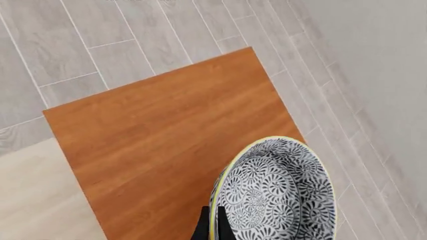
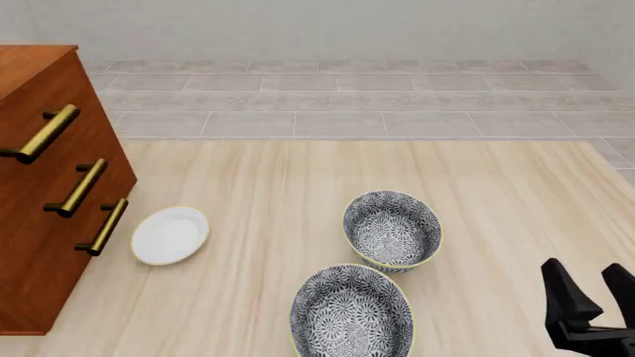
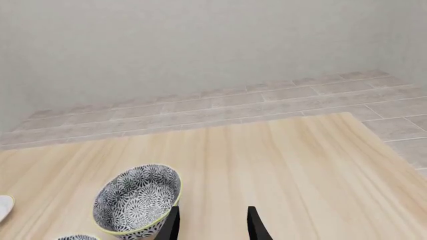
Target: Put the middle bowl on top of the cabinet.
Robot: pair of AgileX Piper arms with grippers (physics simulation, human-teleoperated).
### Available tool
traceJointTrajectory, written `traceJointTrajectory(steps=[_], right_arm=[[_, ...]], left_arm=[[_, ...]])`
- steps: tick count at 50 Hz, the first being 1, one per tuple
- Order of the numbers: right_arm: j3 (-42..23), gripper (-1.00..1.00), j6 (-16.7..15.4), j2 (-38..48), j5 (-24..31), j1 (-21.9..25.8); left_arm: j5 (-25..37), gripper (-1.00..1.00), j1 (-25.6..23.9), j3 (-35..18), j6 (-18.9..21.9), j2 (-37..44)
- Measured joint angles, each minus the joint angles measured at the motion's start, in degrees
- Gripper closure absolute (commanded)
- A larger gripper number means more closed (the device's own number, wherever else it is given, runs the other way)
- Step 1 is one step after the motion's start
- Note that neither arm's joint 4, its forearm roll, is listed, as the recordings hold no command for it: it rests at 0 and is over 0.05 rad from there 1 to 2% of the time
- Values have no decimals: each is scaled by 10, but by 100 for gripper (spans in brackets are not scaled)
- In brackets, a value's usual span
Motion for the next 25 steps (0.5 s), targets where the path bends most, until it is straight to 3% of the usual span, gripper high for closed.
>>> traceJointTrajectory(steps=[25], right_arm=[[0,-100,2,2,-2,0]], left_arm=[[-24,100,7,24,-11,-12]])
